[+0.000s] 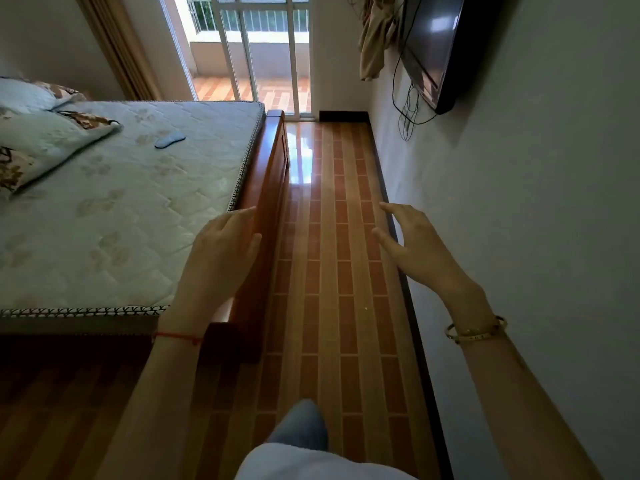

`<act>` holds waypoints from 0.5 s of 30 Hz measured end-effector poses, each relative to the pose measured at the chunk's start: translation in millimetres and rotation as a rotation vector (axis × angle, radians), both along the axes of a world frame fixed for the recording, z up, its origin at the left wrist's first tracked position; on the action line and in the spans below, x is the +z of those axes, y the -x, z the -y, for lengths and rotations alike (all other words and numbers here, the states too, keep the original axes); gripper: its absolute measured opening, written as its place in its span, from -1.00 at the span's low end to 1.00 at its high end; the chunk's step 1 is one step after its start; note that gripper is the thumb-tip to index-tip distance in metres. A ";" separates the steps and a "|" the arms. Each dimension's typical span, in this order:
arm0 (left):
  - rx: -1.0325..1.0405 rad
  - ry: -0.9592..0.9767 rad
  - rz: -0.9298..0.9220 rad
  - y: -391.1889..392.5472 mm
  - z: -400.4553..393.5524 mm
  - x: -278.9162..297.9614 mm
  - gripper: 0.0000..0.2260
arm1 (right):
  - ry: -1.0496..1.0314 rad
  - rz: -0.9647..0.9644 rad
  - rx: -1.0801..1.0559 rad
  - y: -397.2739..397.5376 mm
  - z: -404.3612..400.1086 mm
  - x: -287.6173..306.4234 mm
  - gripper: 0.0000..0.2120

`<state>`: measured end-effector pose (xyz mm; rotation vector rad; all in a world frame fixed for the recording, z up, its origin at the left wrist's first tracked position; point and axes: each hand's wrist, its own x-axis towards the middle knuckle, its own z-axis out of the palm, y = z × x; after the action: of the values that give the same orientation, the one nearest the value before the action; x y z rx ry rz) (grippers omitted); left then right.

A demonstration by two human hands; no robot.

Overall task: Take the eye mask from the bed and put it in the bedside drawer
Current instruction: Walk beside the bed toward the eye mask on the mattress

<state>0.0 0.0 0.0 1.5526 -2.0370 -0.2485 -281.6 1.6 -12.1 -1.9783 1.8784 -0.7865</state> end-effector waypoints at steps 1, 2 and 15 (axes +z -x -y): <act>0.006 0.005 -0.012 0.9 5.4 -2.1 -0.62 | 0.002 0.005 -0.009 1.4 5.5 -1.9 -0.51; 0.013 0.014 -0.020 1.4 8.7 -1.5 -0.62 | -0.003 0.003 -0.016 1.8 8.9 -1.1 -0.51; 0.029 -0.037 -0.043 17.5 158.9 -43.3 -0.61 | -0.117 0.021 -0.018 15.3 149.9 -38.8 -0.52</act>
<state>-17.5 -158.9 -43.3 1.5843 -1.9864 -0.3079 -296.9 -148.3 -51.0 -1.8784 1.8875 -0.6827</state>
